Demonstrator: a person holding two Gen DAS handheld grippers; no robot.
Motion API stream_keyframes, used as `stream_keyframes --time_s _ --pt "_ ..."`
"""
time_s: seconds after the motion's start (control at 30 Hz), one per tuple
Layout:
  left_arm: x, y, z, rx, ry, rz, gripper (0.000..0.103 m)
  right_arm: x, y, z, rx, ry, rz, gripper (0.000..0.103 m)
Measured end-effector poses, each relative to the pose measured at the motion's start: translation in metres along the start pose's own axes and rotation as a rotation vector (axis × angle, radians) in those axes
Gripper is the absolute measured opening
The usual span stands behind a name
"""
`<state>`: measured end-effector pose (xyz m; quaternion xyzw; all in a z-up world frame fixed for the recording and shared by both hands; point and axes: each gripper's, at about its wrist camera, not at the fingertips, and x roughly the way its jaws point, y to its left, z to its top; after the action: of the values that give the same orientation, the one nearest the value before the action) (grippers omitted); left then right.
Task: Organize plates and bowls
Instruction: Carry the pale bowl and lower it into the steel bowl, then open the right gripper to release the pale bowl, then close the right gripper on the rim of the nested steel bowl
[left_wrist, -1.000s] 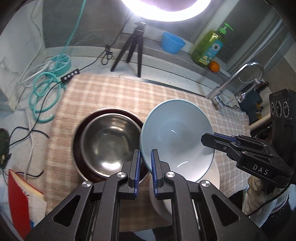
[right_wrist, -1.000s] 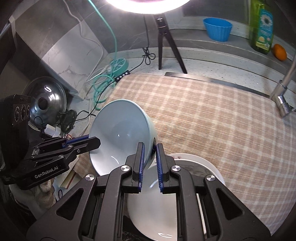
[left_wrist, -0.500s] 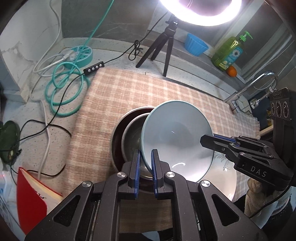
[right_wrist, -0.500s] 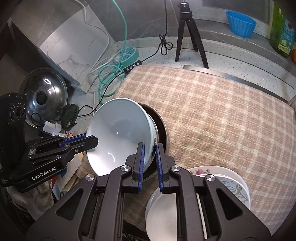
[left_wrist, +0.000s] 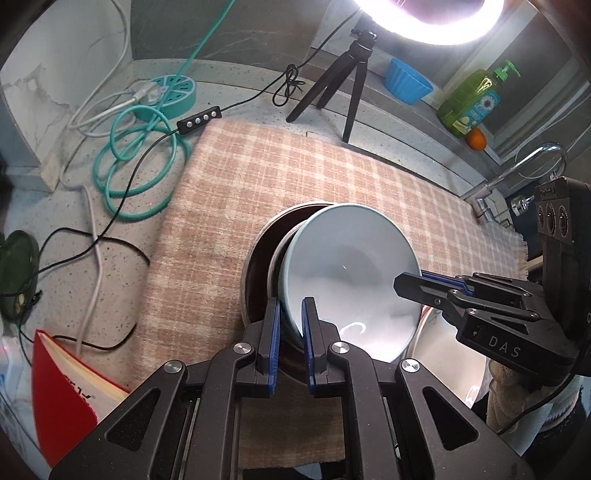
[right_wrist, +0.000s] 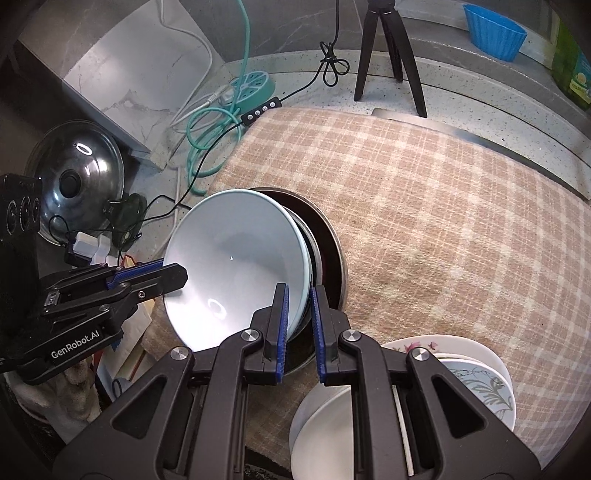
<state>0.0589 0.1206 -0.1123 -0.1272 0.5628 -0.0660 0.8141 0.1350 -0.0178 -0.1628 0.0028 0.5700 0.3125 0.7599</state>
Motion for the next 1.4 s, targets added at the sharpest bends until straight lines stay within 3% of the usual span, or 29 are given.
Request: stream_keyframes --time_s 0.67,0.83,1.4 --pt "-0.002 0.005 0.0 -0.005 -0.012 0.021 0.01 -0.007 -0.008 0.001 0.006 -0.028 0.008 0.015" --pt "-0.008 0.01 0.0 -0.021 -0.031 0.014 0.01 -0.017 -0.014 0.0 0.02 -0.058 0.007 0.026" --pt "-0.004 0.032 -0.002 -0.077 -0.036 0.019 0.01 -0.022 -0.05 -0.012 0.134 -0.057 0.017 0.026"
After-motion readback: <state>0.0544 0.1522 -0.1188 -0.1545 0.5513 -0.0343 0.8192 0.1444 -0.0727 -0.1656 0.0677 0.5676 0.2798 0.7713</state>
